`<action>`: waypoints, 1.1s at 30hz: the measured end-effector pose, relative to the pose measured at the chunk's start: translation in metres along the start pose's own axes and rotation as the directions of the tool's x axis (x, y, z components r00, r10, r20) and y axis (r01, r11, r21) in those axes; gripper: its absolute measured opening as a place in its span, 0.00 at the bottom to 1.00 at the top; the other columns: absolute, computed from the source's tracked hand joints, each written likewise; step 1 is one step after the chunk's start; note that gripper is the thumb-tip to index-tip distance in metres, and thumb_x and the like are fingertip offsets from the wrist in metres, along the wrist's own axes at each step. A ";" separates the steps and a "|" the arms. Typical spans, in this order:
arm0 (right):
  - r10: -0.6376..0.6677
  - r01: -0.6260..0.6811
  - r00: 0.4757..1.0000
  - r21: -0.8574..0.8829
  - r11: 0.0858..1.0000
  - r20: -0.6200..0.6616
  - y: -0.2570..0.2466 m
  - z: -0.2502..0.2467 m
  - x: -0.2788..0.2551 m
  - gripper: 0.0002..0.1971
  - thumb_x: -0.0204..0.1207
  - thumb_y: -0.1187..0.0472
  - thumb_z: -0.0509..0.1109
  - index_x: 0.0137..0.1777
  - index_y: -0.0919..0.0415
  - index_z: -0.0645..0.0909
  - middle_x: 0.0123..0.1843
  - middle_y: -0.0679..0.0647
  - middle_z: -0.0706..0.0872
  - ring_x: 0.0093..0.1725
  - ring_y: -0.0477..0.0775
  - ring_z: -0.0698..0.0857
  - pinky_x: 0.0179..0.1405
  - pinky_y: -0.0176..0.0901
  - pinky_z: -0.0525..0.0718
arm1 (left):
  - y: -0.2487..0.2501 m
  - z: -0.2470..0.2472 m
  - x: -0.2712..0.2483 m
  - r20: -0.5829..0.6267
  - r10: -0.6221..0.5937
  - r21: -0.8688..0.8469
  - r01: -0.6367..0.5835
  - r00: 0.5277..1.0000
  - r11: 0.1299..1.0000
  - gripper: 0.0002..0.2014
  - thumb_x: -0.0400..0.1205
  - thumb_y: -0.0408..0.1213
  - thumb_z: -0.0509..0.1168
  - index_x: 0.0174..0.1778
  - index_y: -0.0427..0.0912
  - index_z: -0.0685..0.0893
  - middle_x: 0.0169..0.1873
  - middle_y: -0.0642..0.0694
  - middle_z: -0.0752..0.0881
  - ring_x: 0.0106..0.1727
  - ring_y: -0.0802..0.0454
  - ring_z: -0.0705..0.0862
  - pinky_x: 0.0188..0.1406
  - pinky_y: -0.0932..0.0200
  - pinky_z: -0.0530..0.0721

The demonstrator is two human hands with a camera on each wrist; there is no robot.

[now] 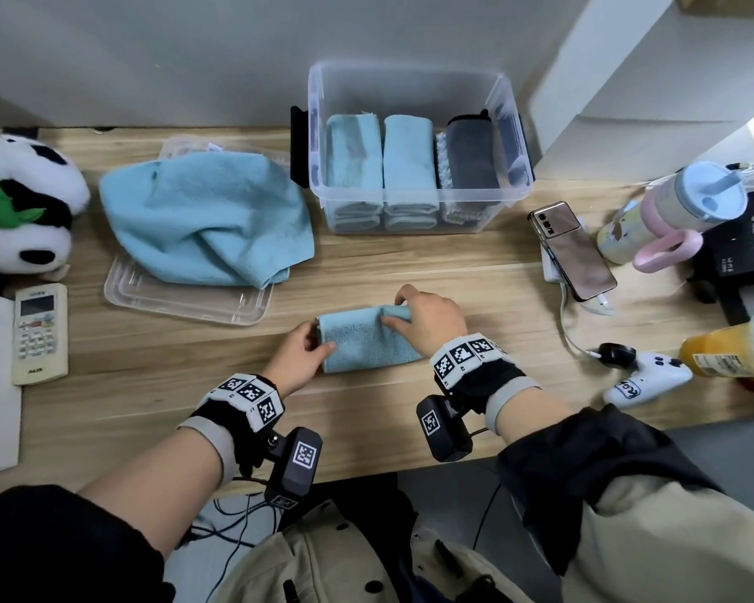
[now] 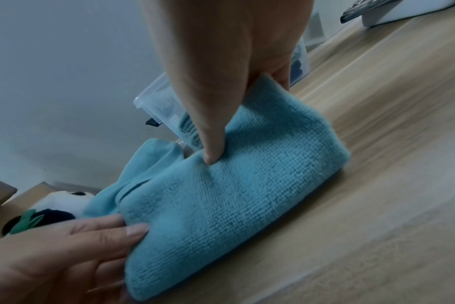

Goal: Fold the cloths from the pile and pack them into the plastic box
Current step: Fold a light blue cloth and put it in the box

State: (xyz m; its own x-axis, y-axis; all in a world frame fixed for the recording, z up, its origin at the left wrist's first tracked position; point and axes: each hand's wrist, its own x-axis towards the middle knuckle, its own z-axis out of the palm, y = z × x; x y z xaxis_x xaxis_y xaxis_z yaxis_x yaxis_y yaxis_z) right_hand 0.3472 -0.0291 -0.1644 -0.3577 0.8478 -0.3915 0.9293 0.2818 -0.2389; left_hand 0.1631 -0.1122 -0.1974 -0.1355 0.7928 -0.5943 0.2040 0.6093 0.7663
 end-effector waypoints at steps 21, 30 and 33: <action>0.143 -0.180 0.948 0.105 0.978 0.284 0.010 0.033 -0.029 0.16 0.72 0.42 0.68 0.35 0.53 0.72 0.41 0.53 0.81 0.47 0.59 0.83 0.42 0.45 0.75 | 0.000 -0.015 0.017 -0.253 -0.073 0.000 0.076 0.965 0.997 0.03 0.81 0.35 0.64 0.46 0.41 0.76 0.40 0.44 0.80 0.42 0.45 0.80 0.43 0.54 0.81; 0.081 -0.177 0.942 0.277 0.944 0.327 -0.006 0.034 -0.027 0.11 0.75 0.51 0.69 0.38 0.53 0.71 0.51 0.59 0.86 0.51 0.60 0.83 0.46 0.47 0.77 | 0.019 0.001 0.000 0.019 -0.320 -0.166 0.319 0.947 0.933 0.07 0.82 0.36 0.63 0.38 0.44 0.74 0.49 0.38 0.81 0.46 0.45 0.81 0.42 0.54 0.81; 0.030 -0.151 0.937 0.326 0.933 0.349 -0.010 0.040 -0.027 0.06 0.75 0.53 0.69 0.44 0.53 0.76 0.51 0.58 0.85 0.52 0.60 0.83 0.47 0.44 0.78 | 0.024 0.007 -0.003 0.101 -0.313 -0.165 0.326 0.944 0.931 0.05 0.80 0.34 0.67 0.41 0.44 0.76 0.54 0.41 0.83 0.54 0.48 0.80 0.53 0.54 0.77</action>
State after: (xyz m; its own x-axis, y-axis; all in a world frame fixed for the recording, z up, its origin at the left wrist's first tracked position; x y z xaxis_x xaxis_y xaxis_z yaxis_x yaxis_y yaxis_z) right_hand 0.3436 -0.0730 -0.1866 -0.3393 0.6455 -0.6842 0.8914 -0.0117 -0.4531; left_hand 0.1748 -0.1003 -0.1789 -0.0944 0.5560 -0.8258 -0.0140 0.8287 0.5595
